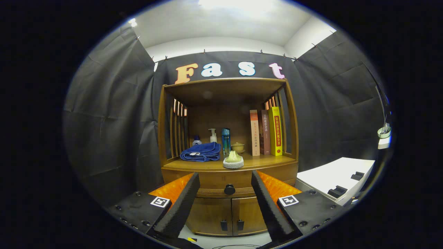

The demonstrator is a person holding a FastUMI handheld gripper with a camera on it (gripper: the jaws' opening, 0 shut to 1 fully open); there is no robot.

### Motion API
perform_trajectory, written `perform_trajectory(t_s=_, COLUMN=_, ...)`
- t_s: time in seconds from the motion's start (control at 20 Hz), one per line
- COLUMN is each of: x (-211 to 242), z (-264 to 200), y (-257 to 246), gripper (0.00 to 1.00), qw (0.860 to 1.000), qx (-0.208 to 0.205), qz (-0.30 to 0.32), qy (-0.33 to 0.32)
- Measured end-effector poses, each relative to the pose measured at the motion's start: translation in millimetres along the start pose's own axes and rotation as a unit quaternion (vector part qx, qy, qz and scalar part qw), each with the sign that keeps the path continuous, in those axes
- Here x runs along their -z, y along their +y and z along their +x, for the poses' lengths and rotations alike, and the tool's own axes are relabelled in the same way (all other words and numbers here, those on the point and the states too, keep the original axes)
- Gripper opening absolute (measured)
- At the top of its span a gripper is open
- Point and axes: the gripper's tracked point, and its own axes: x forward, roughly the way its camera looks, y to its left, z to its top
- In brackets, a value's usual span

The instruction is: Pull open the drawer, take out the items inside it, and place them on the countertop above the cabinet.

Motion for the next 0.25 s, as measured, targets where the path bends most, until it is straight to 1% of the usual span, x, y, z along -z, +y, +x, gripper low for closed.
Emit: perform_trajectory(t_s=0.25, x=2.1, z=1.3, y=2.5, gripper=0.99, qw=1.000, qx=-0.002, qz=-0.004, qy=0.002)
